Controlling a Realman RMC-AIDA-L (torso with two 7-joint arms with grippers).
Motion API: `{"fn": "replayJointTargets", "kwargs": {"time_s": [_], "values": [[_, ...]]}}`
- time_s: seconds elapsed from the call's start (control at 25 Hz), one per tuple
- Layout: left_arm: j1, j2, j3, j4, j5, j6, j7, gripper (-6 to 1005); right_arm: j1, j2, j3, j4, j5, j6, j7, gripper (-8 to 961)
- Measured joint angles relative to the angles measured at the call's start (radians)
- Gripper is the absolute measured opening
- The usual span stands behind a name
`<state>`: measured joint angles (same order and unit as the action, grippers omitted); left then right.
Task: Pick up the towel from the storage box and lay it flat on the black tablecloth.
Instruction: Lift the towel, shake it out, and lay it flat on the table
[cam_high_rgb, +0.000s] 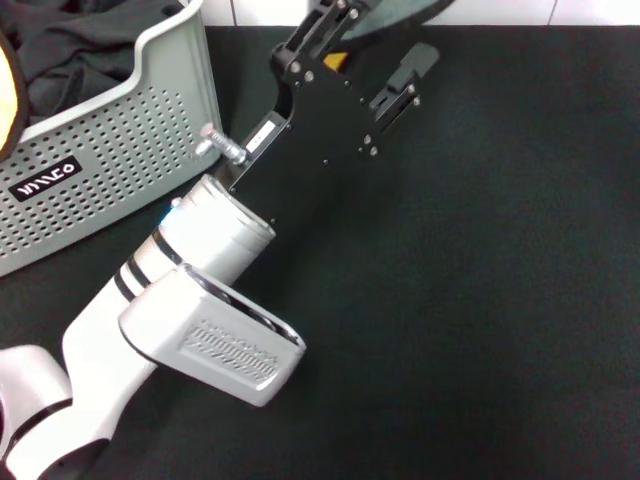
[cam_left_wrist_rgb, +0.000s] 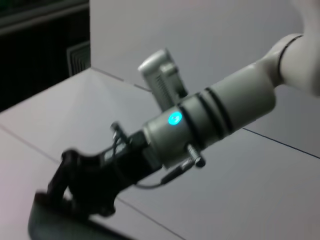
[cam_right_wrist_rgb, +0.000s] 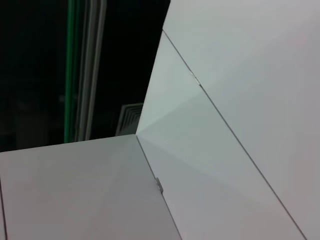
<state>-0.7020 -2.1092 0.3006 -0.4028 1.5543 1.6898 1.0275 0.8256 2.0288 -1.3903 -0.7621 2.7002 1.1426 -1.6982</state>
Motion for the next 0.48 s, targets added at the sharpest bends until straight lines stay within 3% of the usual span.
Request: {"fn": "replayJointTargets", "kwargs": {"time_s": [0.48], "values": [[-0.037, 0.0, -0.039, 0.008, 0.021, 0.0, 0.215, 679, 0.075, -0.001, -0.074, -0.012, 0.078, -0.078, 0.027, 31]]}}
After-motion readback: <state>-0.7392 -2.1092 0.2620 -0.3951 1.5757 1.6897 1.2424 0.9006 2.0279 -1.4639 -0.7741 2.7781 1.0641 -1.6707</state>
